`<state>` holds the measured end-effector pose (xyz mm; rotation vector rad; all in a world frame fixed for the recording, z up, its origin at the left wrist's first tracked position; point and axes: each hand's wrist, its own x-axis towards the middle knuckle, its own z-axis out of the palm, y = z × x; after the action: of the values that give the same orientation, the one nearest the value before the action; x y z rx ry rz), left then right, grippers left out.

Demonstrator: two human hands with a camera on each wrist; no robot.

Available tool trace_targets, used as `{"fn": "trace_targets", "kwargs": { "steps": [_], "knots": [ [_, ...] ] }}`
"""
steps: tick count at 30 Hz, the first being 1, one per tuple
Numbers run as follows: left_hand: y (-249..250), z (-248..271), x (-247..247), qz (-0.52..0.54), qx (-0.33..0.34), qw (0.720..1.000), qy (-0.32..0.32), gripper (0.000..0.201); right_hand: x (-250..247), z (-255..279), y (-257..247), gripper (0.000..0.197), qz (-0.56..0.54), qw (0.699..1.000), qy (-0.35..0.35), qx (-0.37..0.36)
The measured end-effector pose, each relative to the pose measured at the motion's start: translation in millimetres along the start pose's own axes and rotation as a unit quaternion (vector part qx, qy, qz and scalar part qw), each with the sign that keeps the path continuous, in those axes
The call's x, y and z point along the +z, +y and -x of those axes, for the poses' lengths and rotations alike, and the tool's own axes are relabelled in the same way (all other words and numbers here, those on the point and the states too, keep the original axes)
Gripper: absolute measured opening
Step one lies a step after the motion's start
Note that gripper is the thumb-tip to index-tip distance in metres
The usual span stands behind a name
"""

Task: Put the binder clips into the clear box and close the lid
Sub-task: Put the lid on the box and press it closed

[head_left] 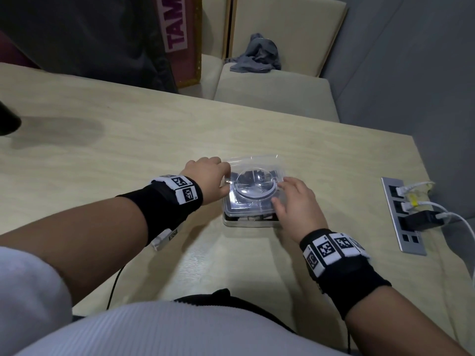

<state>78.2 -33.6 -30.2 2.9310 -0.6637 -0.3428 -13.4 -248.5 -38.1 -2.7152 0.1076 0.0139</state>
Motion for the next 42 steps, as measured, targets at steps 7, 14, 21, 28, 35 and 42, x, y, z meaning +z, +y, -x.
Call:
{"fn": "trace_targets", "kwargs": {
  "steps": [7,14,21,28,35,42],
  "knots": [
    [1,1,-4,0.017,0.005,1.000,0.011,0.029,4,4,1,0.027,-0.015,1.000,0.006,0.013],
    [1,-2,-3,0.078,-0.022,0.997,-0.011,0.038,-2,2,-3,0.035,-0.069,0.994,-0.022,0.088],
    [4,-2,-7,0.186,-0.057,0.980,0.050,0.036,-10,5,-2,0.038,-0.178,0.978,0.038,0.099],
    [0,-16,-24,0.295,-0.120,0.945,0.068,0.046,-21,-4,0,0.035,-0.263,0.955,0.088,0.109],
    [-15,-20,-23,0.287,-0.153,0.945,0.044,0.042,-13,-4,-1,0.028,-0.282,0.951,0.078,0.101],
    [-24,-22,-21,0.290,-0.183,0.937,0.061,0.041,3,3,-3,0.034,-0.051,0.992,-0.108,0.036]
  ]
}}
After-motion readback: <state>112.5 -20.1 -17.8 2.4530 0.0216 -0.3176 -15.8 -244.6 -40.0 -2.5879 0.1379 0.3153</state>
